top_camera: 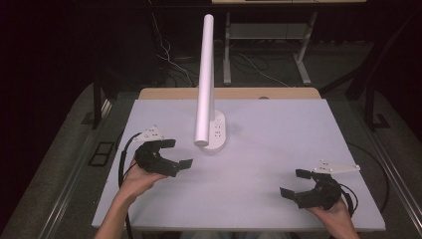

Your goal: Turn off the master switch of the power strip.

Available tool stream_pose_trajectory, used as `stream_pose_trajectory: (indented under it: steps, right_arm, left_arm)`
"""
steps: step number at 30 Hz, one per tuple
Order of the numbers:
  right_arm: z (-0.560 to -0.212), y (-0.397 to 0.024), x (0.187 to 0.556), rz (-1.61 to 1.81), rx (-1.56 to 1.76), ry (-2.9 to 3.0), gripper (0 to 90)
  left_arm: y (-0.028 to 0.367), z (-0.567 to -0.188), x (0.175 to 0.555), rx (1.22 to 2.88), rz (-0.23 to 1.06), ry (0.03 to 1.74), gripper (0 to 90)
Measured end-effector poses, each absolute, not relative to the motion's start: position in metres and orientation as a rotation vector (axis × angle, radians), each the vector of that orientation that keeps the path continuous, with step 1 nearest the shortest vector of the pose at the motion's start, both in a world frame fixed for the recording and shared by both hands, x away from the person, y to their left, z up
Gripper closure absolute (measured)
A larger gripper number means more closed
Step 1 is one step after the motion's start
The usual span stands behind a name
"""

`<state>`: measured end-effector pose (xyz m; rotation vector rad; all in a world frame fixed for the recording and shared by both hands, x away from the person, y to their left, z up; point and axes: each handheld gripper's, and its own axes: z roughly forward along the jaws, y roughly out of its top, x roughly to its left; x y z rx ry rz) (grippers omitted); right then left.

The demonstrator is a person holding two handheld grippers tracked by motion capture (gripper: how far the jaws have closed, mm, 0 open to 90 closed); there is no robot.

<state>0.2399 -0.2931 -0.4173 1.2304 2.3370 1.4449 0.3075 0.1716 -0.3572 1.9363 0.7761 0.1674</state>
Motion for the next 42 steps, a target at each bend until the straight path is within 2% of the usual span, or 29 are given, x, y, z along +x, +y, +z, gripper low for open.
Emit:
stream_pose_trajectory:
  steps: [42]
  right_arm:
    - [-0.418, -0.295, 0.240, 1.425, 1.232, 2.344, 0.1]
  left_arm:
    - [0.158, -0.336, 0.374, 1.990, 0.185, 0.801, 0.0]
